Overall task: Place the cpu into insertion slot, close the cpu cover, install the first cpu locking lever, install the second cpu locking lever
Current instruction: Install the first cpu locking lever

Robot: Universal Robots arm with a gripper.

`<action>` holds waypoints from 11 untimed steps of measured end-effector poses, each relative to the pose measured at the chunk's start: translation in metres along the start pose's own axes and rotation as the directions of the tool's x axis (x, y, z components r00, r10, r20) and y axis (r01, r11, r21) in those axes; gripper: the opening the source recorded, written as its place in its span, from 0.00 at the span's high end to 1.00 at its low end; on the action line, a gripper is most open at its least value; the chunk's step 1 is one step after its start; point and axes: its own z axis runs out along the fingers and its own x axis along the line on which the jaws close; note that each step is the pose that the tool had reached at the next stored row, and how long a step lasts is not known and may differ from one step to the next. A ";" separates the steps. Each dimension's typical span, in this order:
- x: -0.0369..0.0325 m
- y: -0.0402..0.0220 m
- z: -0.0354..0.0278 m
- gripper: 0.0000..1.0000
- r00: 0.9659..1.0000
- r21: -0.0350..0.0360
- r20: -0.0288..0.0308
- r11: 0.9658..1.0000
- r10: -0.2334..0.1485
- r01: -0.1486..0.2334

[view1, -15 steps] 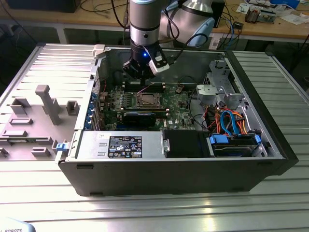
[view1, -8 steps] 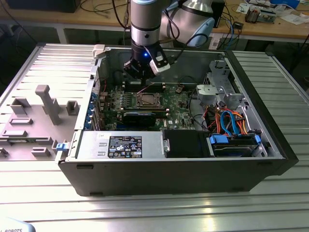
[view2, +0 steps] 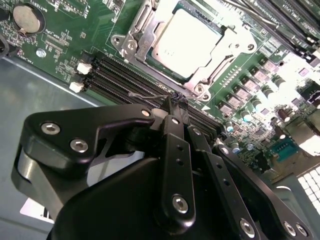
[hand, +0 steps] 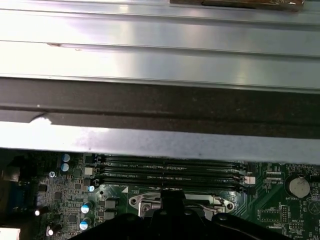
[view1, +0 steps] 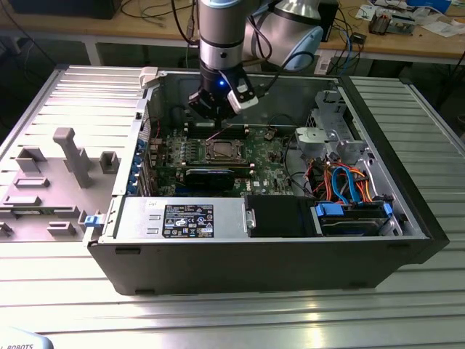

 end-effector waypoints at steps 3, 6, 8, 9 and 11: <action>-0.0023 -0.0002 0.0014 0.89 1.000 0.000 0.000 1.000 0.000 0.000; -0.0046 -0.0002 0.0027 0.89 1.000 0.000 0.000 1.000 0.000 0.000; -0.0059 -0.0003 0.0035 0.89 1.000 0.000 0.000 1.000 0.000 0.000; -0.0068 -0.0004 0.0045 0.89 1.000 0.000 0.000 1.000 0.000 0.000; -0.0078 -0.0005 0.0058 0.89 1.000 0.000 0.000 1.000 0.000 0.000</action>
